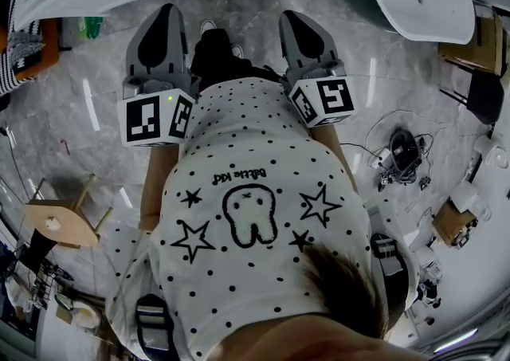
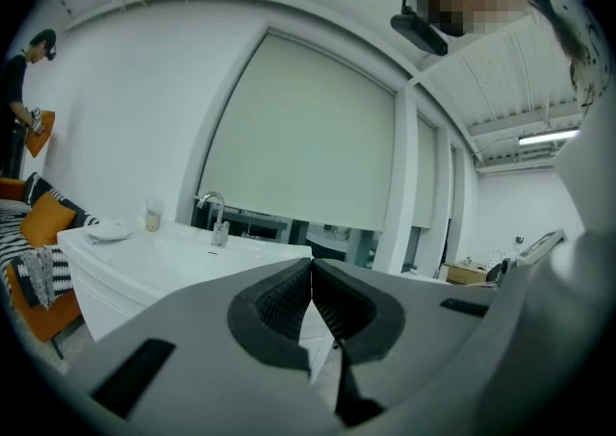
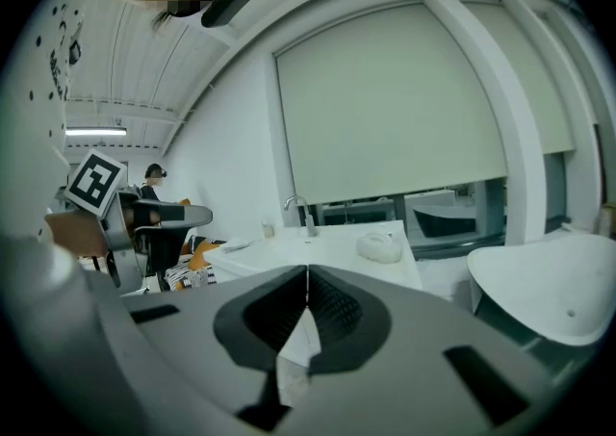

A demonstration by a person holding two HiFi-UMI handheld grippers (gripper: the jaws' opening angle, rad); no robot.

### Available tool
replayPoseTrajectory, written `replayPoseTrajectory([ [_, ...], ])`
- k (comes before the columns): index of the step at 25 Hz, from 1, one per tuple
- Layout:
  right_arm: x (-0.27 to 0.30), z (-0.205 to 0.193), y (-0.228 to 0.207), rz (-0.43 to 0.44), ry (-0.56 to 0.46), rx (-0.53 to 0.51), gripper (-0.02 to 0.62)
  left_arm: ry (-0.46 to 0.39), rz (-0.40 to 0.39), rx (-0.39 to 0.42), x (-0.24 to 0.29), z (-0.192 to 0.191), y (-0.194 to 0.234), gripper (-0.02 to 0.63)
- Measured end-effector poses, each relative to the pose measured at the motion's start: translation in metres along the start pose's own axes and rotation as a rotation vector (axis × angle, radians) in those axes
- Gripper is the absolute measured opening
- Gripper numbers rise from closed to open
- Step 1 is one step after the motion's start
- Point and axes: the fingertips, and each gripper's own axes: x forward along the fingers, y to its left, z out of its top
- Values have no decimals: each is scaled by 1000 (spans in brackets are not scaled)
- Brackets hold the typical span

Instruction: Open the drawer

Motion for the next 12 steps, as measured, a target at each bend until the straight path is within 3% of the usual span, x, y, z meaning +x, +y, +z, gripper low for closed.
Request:
replayPoseTrajectory([
  [12,23,2,-10,-24,21,11,14,17,-16,-5,28,2,13,5],
])
